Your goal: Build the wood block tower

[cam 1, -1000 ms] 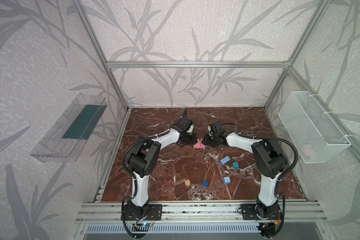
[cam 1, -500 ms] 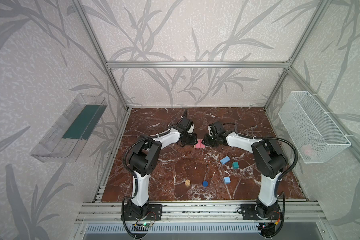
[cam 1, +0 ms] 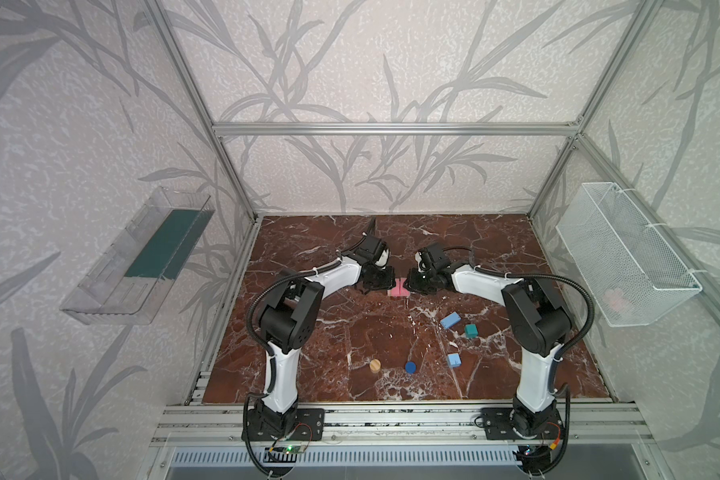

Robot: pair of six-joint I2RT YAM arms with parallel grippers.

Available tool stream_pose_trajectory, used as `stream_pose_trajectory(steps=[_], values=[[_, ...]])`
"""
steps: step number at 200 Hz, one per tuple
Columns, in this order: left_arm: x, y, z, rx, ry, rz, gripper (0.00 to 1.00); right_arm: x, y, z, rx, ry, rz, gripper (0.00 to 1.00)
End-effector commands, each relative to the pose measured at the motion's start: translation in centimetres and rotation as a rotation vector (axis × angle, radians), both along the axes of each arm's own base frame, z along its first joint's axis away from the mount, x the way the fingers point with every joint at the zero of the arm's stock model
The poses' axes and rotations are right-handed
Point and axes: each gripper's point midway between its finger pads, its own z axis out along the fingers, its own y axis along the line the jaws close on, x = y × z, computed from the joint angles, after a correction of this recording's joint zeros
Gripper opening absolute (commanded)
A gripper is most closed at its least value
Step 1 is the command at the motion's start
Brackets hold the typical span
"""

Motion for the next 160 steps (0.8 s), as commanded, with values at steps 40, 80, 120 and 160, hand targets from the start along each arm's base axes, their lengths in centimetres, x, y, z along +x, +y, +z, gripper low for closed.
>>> stream_pose_trajectory(steps=[40,80,120,160], values=[[0.15,-0.48,-0.11,0.0,0.017,-0.004,0.26,0.57,0.5,0.3,0.016,-0.009,0.013,0.26],[0.17,-0.47,-0.16,0.002,0.018,-0.003,0.25,0.66,0.5,0.4,0.014,-0.012,0.013,0.27],[0.18,-0.47,-0.23,0.002,0.02,-0.002,0.25,0.75,0.57,0.53,0.017,-0.013,0.012,0.27],[0.21,-0.55,-0.2,0.001,0.02,-0.002,0.23,0.88,0.59,0.7,0.02,-0.016,0.011,0.25]])
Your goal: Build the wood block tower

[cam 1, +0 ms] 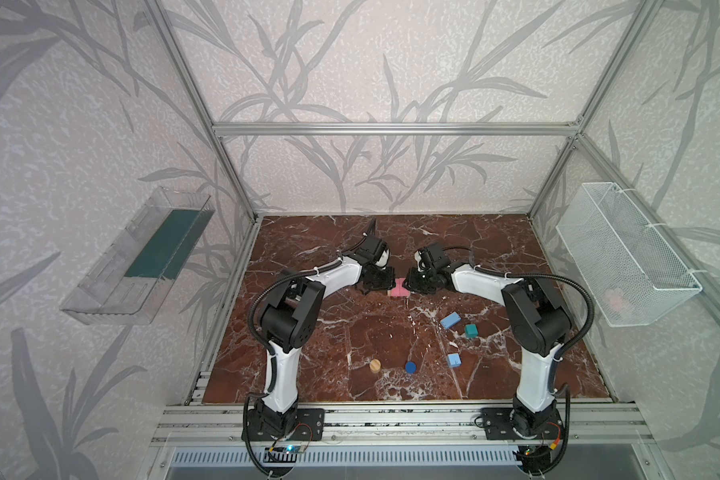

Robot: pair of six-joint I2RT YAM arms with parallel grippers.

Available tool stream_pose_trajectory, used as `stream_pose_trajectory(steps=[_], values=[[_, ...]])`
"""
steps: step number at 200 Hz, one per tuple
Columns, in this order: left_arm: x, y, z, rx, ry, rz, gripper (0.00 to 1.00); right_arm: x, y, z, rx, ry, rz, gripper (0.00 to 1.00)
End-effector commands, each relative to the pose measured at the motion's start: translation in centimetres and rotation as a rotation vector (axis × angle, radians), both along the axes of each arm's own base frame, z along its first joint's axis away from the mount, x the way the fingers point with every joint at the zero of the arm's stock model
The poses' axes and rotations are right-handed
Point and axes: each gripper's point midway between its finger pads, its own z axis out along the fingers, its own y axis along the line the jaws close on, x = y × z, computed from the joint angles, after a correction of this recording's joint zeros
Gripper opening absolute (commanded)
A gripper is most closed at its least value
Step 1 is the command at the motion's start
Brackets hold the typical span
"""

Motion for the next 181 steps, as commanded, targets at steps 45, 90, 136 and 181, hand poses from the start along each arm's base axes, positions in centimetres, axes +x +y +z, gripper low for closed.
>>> stream_pose_trajectory(steps=[45,90,136,181], values=[[0.33,-0.67,0.06,-0.007,0.015,-0.004,0.22,0.72,0.43,0.39,0.01,-0.01,0.01,0.24],[0.33,-0.75,-0.23,-0.005,0.025,-0.005,0.22,0.67,0.26,0.35,0.002,-0.007,0.005,0.24],[0.26,-0.75,-0.45,-0.001,0.031,-0.004,0.21,0.53,0.24,0.28,0.002,-0.004,0.006,0.24],[0.25,-0.59,-0.43,0.007,0.029,0.0,0.22,0.38,0.17,0.08,0.0,0.002,0.005,0.24]])
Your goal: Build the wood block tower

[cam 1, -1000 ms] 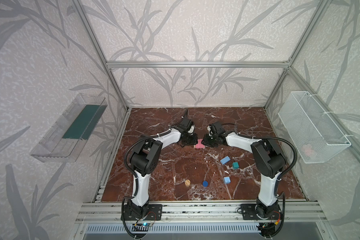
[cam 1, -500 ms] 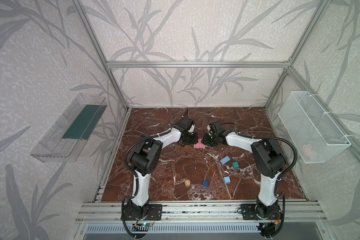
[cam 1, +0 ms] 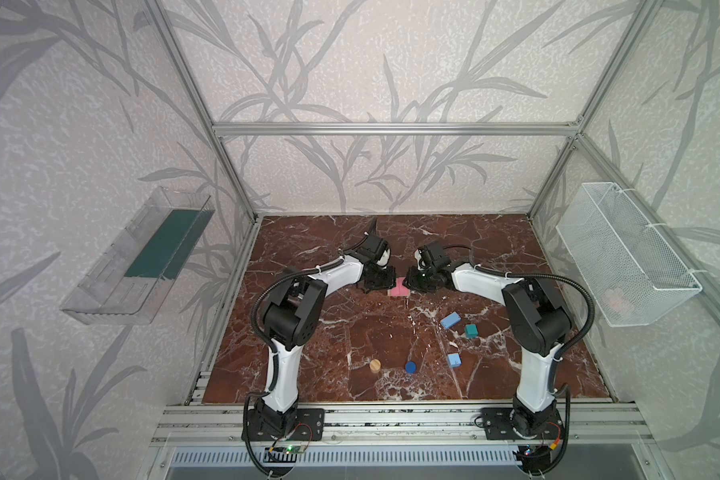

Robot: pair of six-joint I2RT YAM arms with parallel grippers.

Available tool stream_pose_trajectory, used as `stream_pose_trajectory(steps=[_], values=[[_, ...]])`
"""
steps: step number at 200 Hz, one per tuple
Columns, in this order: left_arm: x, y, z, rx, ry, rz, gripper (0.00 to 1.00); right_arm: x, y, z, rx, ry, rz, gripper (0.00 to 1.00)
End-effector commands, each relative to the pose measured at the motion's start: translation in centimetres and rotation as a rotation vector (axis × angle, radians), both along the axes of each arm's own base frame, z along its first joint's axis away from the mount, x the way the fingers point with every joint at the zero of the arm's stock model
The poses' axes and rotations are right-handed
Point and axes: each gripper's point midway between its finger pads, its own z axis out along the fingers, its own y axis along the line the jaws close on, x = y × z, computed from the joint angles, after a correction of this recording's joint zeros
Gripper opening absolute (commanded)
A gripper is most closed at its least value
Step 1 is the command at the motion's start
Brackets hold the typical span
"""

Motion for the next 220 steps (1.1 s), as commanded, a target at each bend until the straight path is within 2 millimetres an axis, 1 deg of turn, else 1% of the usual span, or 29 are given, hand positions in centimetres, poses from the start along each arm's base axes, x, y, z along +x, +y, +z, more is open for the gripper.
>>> stream_pose_trajectory(steps=[1,91,152,220], values=[[-0.05,-0.29,-0.04,0.005,0.012,-0.002,0.22,0.13,0.03,-0.25,-0.003,0.009,0.005,0.24],[0.0,-0.29,0.06,0.005,0.011,0.0,0.22,-0.1,-0.27,-0.23,-0.007,0.014,-0.006,0.23],[0.08,-0.13,0.1,0.012,0.009,0.009,0.23,-0.19,-0.41,-0.18,-0.014,0.014,-0.01,0.27],[0.13,0.08,0.58,0.014,-0.007,0.018,0.28,-0.17,-0.51,0.17,-0.011,0.01,-0.016,0.3]])
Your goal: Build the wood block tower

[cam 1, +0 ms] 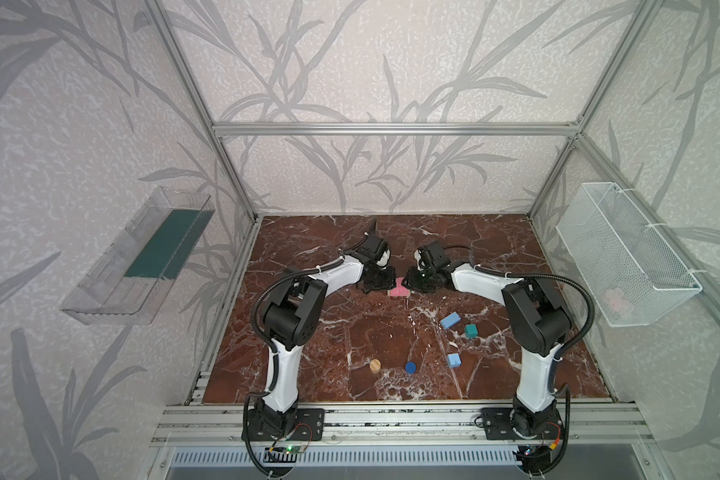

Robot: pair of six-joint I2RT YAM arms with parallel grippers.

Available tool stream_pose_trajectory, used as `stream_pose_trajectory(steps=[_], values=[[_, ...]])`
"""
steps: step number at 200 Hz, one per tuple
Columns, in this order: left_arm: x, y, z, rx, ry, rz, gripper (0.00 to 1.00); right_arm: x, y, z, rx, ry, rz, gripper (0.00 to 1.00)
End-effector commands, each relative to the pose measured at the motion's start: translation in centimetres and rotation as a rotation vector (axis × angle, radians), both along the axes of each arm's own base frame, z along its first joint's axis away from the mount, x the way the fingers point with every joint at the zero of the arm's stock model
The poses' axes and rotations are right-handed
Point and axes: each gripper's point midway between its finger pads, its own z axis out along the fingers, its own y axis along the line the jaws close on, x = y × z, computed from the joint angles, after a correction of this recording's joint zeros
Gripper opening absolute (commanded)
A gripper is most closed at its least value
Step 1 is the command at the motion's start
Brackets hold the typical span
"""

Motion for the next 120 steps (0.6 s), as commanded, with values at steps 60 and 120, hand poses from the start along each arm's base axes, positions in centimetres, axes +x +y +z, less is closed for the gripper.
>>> stream_pose_trajectory(steps=[60,120], values=[[0.2,-0.3,1.9,-0.021,-0.046,0.009,0.31,-0.3,-0.6,0.9,-0.009,-0.005,-0.013,0.33],[0.1,0.0,3.4,-0.033,-0.081,0.015,0.32,-0.6,-0.7,2.4,-0.003,-0.031,-0.02,0.34]])
